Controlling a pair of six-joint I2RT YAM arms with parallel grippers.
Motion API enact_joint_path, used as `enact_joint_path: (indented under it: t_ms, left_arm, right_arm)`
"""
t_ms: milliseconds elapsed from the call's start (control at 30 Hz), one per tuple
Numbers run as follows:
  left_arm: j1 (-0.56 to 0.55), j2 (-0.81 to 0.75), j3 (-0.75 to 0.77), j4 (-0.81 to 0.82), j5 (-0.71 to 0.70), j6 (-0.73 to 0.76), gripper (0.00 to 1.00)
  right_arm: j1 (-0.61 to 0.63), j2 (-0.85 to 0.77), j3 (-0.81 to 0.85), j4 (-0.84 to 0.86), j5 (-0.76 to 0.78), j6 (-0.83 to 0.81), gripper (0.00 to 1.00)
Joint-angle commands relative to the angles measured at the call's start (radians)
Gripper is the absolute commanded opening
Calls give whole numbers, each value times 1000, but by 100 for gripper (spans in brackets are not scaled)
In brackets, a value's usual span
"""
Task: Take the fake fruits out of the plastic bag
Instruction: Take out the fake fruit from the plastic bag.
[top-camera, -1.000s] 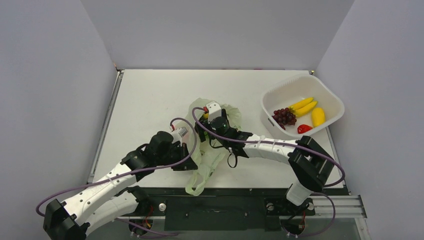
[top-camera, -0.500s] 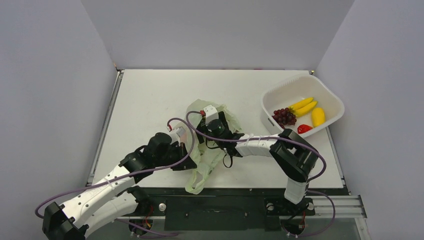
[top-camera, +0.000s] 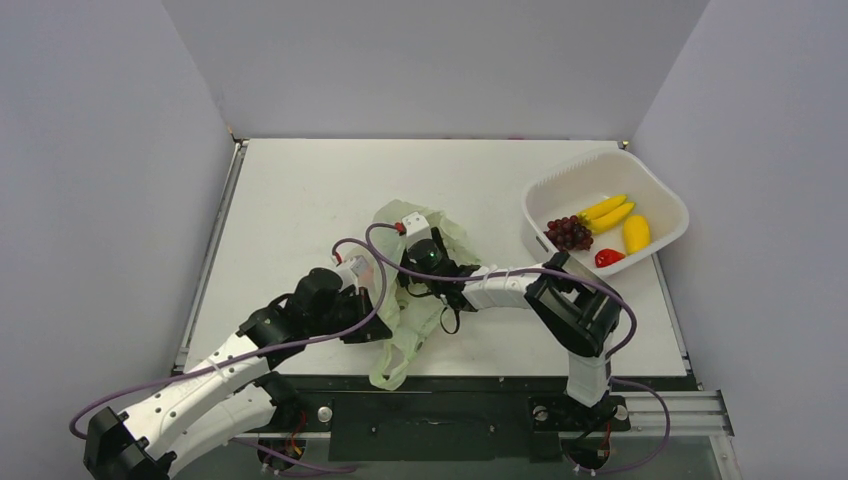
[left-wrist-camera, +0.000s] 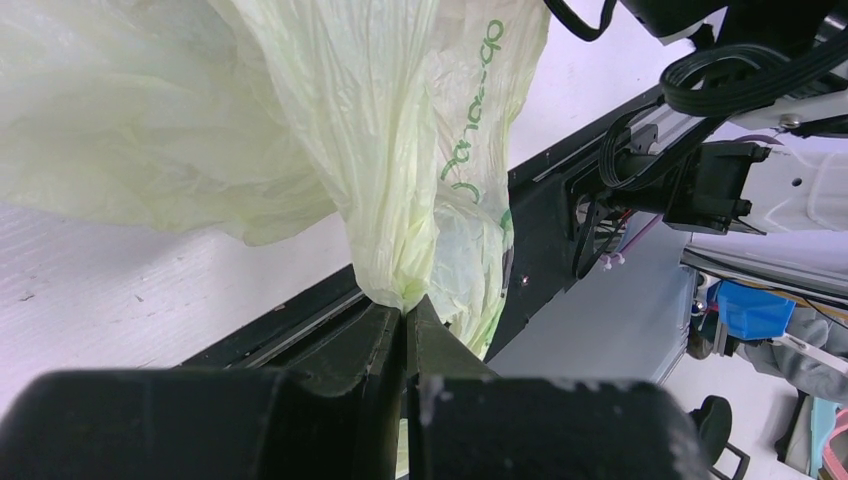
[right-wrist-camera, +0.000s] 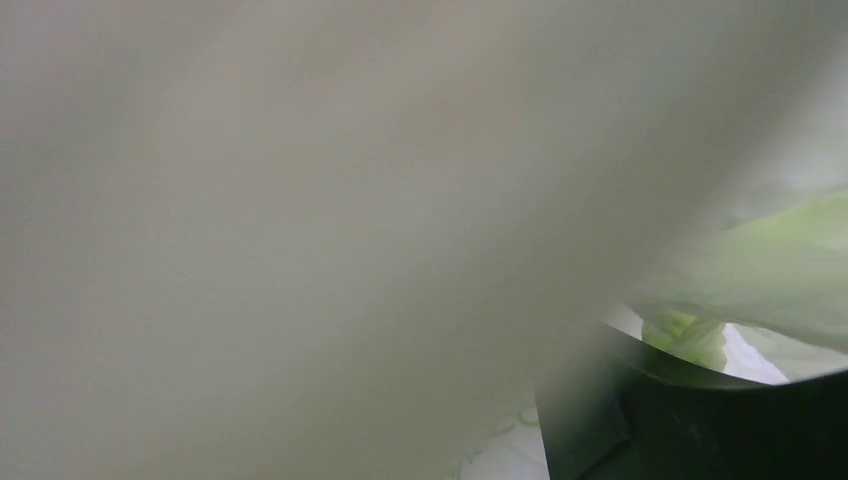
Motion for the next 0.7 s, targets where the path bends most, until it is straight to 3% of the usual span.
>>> enact_joint_path:
  t_ms: [0,367,667]
  left_arm:
    - [-3,-24,-2,19,-29,-6,0]
    - [-1,-65,41,-41,-104,2,0]
    - [3,-61,25,-24,-132,-8,0]
  right_arm:
    - [14,-88,0,-8,17,11,37]
    - [65,-286,-146,-70,-87,119,4]
    - [73,-468,-255,-85,-207,207,0]
